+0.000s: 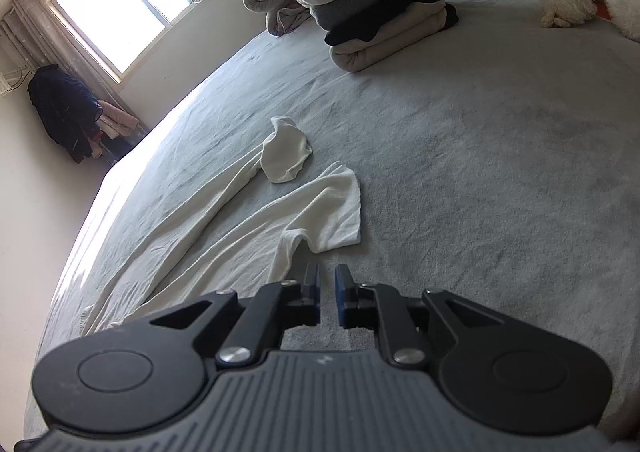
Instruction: Fold clothes
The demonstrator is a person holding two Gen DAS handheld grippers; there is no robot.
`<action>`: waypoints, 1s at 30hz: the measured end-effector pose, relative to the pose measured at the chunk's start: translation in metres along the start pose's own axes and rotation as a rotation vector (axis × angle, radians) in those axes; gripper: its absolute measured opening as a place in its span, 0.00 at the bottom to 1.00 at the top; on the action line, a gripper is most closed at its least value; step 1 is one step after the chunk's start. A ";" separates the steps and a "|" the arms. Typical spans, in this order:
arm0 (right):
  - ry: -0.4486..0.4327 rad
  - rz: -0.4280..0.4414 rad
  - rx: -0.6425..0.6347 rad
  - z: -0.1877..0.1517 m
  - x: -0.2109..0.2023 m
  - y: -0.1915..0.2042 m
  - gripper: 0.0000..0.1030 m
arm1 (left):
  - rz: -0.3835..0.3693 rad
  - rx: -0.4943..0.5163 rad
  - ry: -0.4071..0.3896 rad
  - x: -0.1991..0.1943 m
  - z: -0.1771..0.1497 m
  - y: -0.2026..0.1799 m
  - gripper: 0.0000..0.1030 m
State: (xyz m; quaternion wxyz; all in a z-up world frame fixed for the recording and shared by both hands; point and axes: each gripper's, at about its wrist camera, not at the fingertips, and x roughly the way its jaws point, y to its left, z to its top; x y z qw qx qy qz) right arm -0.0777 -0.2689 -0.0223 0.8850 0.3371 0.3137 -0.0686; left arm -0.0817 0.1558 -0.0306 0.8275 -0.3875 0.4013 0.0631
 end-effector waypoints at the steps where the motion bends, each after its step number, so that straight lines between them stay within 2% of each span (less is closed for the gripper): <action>1: 0.004 0.001 0.007 0.000 0.002 -0.002 0.15 | -0.003 0.019 0.005 -0.001 -0.002 -0.002 0.18; 5: 0.015 0.005 0.044 0.002 0.009 -0.009 0.19 | -0.020 0.120 0.026 0.000 -0.014 -0.019 0.26; 7: 0.012 0.008 0.066 0.002 0.012 -0.013 0.38 | -0.039 0.194 0.038 0.002 -0.023 -0.032 0.26; 8: 0.006 0.011 0.072 0.003 0.012 -0.014 0.40 | -0.048 0.235 0.043 0.004 -0.028 -0.038 0.27; 17: -0.033 0.042 0.139 0.009 0.019 -0.030 0.40 | -0.154 0.642 0.076 0.029 -0.083 -0.105 0.30; 24: -0.045 0.058 0.158 0.011 0.028 -0.035 0.39 | -0.191 0.856 0.100 0.052 -0.115 -0.148 0.32; 27: -0.054 0.052 0.156 0.011 0.032 -0.036 0.31 | -0.202 0.945 0.092 0.062 -0.123 -0.166 0.32; 30: -0.065 0.056 0.149 0.011 0.036 -0.038 0.29 | -0.217 1.047 0.083 0.074 -0.134 -0.186 0.32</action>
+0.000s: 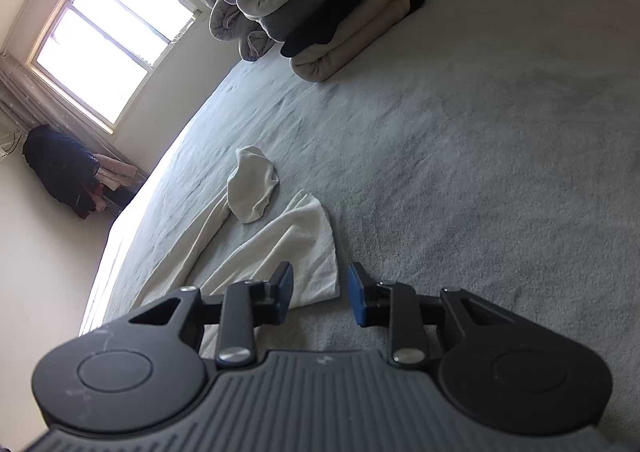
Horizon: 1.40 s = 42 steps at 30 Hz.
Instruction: Fold clothes
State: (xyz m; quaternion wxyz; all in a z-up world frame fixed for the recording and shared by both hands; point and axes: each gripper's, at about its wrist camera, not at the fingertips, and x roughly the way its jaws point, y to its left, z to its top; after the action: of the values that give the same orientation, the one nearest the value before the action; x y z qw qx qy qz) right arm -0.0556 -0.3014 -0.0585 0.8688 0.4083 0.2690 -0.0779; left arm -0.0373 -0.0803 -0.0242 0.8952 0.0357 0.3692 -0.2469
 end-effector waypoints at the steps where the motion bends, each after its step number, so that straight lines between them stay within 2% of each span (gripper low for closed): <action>1: -0.003 0.001 -0.007 0.000 0.002 0.000 0.28 | -0.003 0.030 -0.003 0.005 0.003 -0.005 0.32; 6: -0.014 0.006 -0.059 0.000 0.007 0.002 0.24 | -0.013 0.144 -0.023 0.028 0.014 -0.027 0.32; 11: -0.014 0.025 -0.066 0.001 0.012 0.000 0.22 | 0.009 0.177 -0.049 0.041 0.020 -0.039 0.32; 16: 0.001 0.016 -0.101 0.002 0.012 0.006 0.21 | 0.028 0.218 -0.088 0.030 0.015 -0.044 0.32; 20: 0.017 0.004 -0.137 0.002 0.012 0.010 0.23 | 0.067 0.296 -0.128 0.023 0.010 -0.045 0.32; 24: 0.010 -0.043 -0.255 -0.005 0.011 0.024 0.23 | 0.082 0.350 -0.094 0.031 0.007 -0.039 0.32; 28: -0.007 -0.124 -0.454 -0.021 0.019 0.042 0.23 | 0.075 0.354 -0.094 0.032 0.007 -0.033 0.32; 30: -0.022 -0.153 -0.519 -0.027 0.021 0.046 0.23 | 0.069 0.355 -0.089 0.034 0.007 -0.031 0.23; 31: -0.029 -0.168 -0.551 -0.030 0.022 0.049 0.21 | 0.063 0.359 -0.085 0.035 0.007 -0.032 0.08; 32: -0.035 -0.179 -0.577 -0.032 0.023 0.050 0.08 | 0.063 0.364 -0.083 0.035 0.007 -0.033 0.03; 33: -0.031 -0.173 -0.560 -0.030 0.021 0.048 0.02 | 0.059 0.358 -0.081 0.034 0.008 -0.033 0.03; 36: -0.023 -0.162 -0.518 -0.023 0.014 0.042 0.02 | 0.018 0.320 -0.062 0.026 0.012 -0.034 0.02; 42: -0.031 -0.184 -0.529 -0.018 -0.011 0.032 0.02 | -0.058 0.291 -0.028 0.008 0.010 -0.040 0.02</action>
State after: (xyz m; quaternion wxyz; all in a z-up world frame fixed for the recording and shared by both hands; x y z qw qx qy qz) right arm -0.0604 -0.2679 -0.0406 0.9385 0.1400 0.3026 -0.0896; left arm -0.0449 -0.1210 -0.0180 0.8781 0.1508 0.3181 -0.3240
